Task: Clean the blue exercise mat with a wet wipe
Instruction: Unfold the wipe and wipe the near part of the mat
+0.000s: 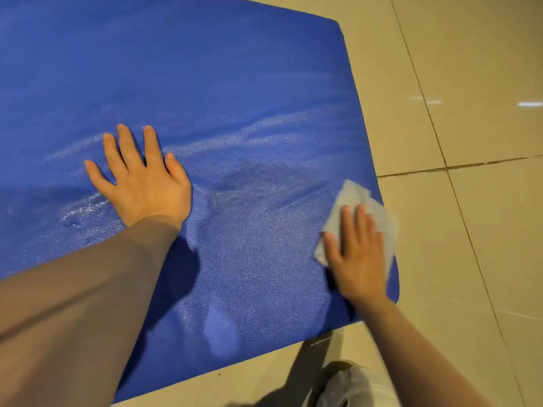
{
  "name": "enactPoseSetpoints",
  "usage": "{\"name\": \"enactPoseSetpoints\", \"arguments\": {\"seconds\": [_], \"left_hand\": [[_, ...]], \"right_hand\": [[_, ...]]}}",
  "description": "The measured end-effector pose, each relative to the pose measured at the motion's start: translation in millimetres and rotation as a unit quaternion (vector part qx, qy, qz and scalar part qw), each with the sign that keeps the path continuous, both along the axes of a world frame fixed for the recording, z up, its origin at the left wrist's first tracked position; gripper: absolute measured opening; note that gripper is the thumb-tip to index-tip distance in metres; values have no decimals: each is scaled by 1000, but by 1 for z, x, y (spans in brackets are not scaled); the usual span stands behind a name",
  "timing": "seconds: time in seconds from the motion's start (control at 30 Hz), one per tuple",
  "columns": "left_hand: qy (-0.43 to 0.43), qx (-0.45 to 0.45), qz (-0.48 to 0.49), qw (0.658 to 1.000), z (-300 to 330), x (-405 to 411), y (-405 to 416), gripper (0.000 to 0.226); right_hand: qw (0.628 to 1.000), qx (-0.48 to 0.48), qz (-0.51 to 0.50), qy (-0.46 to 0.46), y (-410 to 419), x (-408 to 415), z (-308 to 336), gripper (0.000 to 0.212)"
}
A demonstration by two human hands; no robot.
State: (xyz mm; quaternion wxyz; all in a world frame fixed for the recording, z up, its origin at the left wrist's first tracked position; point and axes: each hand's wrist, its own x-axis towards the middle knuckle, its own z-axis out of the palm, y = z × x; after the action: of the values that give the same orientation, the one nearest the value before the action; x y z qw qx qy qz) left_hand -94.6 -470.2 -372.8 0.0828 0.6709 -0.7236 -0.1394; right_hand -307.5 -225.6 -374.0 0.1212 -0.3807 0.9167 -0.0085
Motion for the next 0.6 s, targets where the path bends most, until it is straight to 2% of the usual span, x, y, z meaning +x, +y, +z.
{"name": "enactPoseSetpoints", "arguments": {"seconds": [0.07,0.1,0.2,0.27,0.43,0.53,0.6], "left_hand": [[-5,0,3,1000,0,0,-1,54],[-6,1,4,1000,1,-1,-1,54],[-8,4,7,1000,2,-2,0,54],[-13,6,7,1000,2,-2,0,54],[-16,-3,-2,1000,0,-1,-1,54],[-7,-16,0,1000,-3,0,-1,54],[-4,-22,-2,1000,-4,0,0,54]], "right_hand": [[999,28,-46,-1,11,-32,4,82],[996,8,-90,-3,10,-33,5,83],[977,-30,-211,4,-7,6,8,75],[972,-54,-227,3,-18,43,8,72],[979,-126,-159,-35,-18,164,6,59],[992,-104,-56,-48,-19,219,9,55],[996,-86,-12,-36,-17,227,11,55]]}}
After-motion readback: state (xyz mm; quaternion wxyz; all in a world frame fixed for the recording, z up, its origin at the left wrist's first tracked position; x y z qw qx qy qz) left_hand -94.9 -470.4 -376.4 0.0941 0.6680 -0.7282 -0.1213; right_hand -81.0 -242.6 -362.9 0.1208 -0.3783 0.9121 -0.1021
